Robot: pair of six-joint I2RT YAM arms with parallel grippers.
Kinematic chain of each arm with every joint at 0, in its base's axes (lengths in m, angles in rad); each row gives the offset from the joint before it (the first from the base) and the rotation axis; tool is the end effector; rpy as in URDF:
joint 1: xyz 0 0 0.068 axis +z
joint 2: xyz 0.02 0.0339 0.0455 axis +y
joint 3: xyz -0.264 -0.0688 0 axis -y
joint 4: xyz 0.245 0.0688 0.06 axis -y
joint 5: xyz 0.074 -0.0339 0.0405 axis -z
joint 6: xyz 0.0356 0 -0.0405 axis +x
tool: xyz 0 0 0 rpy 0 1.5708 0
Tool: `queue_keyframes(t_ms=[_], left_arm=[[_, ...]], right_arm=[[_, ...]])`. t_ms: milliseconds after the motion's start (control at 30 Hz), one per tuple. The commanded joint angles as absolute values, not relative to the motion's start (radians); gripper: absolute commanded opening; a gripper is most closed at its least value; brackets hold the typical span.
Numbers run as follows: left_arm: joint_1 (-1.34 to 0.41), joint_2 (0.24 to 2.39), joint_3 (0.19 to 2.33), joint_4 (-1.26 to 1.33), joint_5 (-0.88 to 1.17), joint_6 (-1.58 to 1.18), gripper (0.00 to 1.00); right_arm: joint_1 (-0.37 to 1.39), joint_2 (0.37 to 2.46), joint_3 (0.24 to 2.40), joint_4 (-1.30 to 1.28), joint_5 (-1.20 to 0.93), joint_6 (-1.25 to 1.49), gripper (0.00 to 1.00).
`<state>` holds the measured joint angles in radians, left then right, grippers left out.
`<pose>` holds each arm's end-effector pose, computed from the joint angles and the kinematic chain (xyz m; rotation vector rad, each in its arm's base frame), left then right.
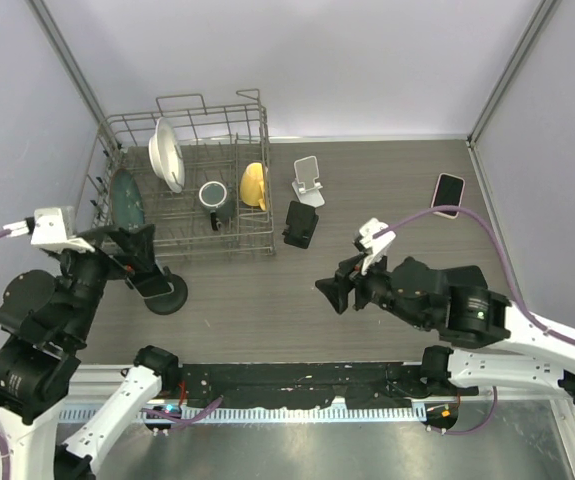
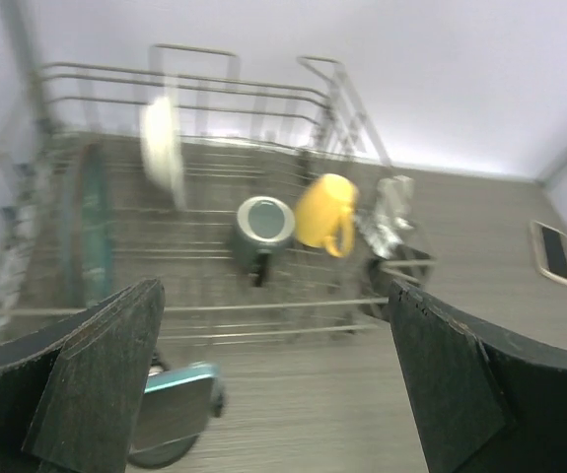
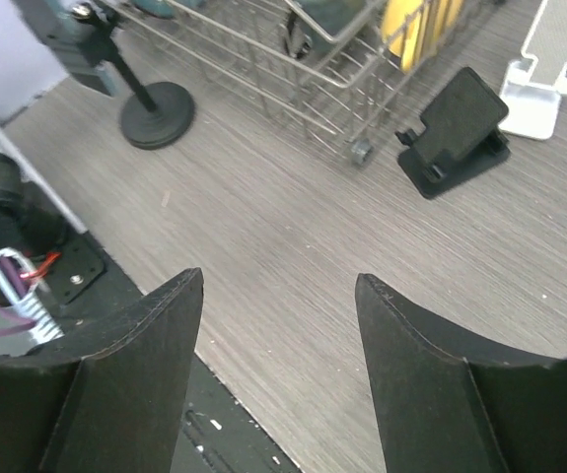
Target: Place the phone on the phone stand
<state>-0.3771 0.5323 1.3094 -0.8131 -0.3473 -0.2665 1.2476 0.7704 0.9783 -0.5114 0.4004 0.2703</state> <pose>0.0347 -0.0007 0.4582 -0.1804 1.5989 -0.2200 0.0639 0.1471 0.3747 -0.6365 1.7957 0.6753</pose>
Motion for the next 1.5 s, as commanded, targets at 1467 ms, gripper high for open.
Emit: queue_keyframes(t_ms=[1467], left_arm=[[-0.439, 0.699, 0.953, -0.192, 0.466, -0.371, 1.0]], right_arm=[[0.365, 1.877, 0.807, 1.051, -0.575, 0.61, 0.36]])
